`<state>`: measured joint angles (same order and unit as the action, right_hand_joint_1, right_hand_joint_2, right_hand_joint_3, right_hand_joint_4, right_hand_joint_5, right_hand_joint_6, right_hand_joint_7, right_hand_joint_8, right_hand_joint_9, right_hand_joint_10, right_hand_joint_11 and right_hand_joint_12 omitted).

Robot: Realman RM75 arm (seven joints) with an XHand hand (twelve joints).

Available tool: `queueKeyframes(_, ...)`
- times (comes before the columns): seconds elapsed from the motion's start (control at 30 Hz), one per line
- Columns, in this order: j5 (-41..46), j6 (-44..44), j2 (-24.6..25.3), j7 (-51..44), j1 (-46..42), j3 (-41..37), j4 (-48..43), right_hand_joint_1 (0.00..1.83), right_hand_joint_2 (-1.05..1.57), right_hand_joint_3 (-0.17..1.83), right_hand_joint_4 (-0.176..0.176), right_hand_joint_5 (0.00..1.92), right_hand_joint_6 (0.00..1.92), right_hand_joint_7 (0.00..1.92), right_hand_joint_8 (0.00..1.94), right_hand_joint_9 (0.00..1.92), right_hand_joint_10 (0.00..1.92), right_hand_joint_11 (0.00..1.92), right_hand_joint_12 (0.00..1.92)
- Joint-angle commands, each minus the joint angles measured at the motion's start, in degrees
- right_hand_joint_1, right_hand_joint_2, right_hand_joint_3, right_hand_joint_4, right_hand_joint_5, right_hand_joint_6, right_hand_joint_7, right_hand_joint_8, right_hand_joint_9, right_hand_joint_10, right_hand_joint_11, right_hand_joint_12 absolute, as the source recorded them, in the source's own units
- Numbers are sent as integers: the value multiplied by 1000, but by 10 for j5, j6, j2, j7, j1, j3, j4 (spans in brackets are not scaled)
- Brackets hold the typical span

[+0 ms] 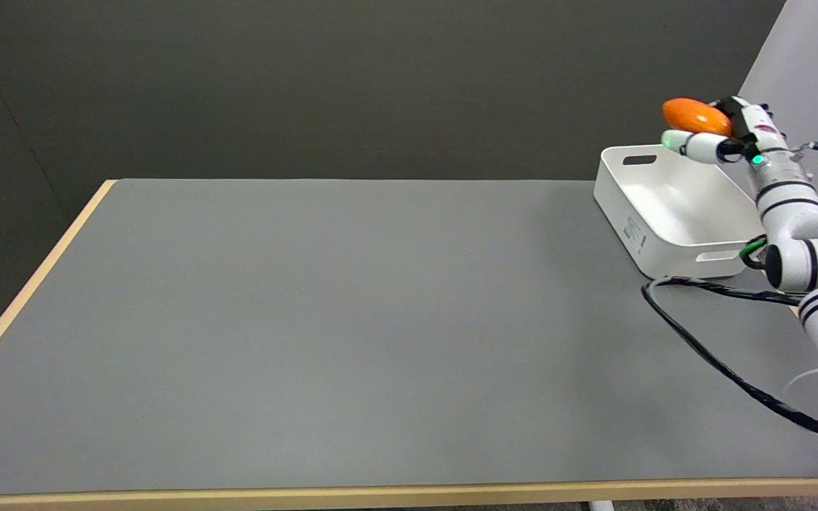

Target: Place mango into white box.

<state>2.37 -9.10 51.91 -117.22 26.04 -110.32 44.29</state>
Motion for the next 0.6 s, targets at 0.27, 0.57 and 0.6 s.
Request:
queueKeyframes(0.27, 73, 49, 12, -1, -179, 10, 110, 1046, 1324, 197, -81, 382, 1732, 610, 1804, 576, 1908, -1, 1921)
queueKeyframes(0.57, 78, 77, 9, -1, -155, 12, 71, 987, 946, 696, -32, 270, 1143, 423, 1479, 404, 1766, -1, 1921)
queueKeyframes(0.6, 78, 78, 8, -1, -150, 11, 62, 972, 768, 918, -10, 243, 826, 364, 1182, 384, 1553, -1, 1894)
